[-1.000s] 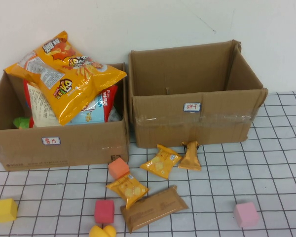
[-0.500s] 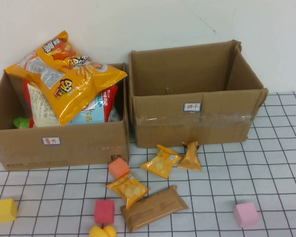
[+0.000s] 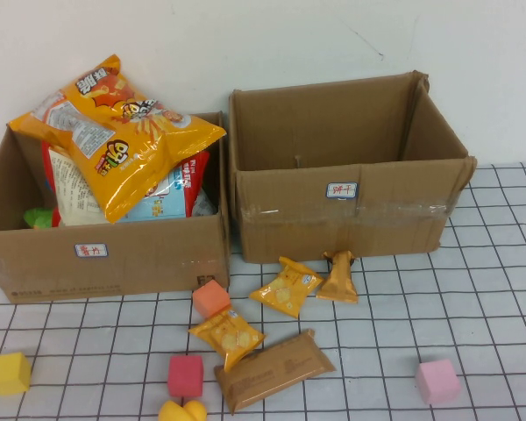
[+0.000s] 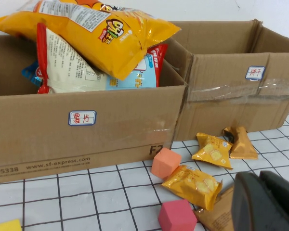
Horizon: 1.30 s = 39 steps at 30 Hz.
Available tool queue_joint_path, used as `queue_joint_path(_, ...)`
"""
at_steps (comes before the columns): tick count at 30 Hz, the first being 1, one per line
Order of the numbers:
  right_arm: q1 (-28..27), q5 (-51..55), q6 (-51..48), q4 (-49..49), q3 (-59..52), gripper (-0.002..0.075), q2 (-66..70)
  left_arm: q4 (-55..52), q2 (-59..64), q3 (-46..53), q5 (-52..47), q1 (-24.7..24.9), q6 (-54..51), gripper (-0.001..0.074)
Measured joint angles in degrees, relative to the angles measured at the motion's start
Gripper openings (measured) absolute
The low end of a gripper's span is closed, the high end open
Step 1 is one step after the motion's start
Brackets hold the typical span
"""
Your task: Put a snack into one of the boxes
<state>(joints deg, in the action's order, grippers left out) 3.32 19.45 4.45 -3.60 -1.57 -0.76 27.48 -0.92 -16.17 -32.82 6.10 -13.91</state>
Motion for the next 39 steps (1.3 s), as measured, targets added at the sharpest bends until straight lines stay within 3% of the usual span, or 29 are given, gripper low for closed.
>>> queue_joint_path(16, 0.0, 0.0, 0.0, 0.0, 0.0, -0.0001, 0.0, 0.0, 0.0, 0.1, 0.0, 0.0, -0.1, -0.0001)
queue_joint_path(19, 0.0, 0.0, 0.0, 0.0, 0.0, -0.0001, 0.0, -4.6, 0.0, 1.4, 1.3, 0.0, 0.0, -0.0001)
queue_joint_path(24, 0.0, 0.0, 0.0, 0.0, 0.0, -0.0001, 0.0, -16.0, 0.0, 8.5, 11.9, -3.4, 6.5, -0.0001)
queue_joint_path(29, 0.0, 0.0, 0.0, 0.0, 0.0, -0.0001, 0.0, -20.2, 0.0, 15.3, 20.8, -7.2, 11.4, -0.0001)
queue_joint_path(39, 0.0, 0.1, 0.0, 0.0, 0.0, -0.0001, 0.0, -24.9, 0.0, 17.7, 14.8, -6.8, 14.5, -0.0001)
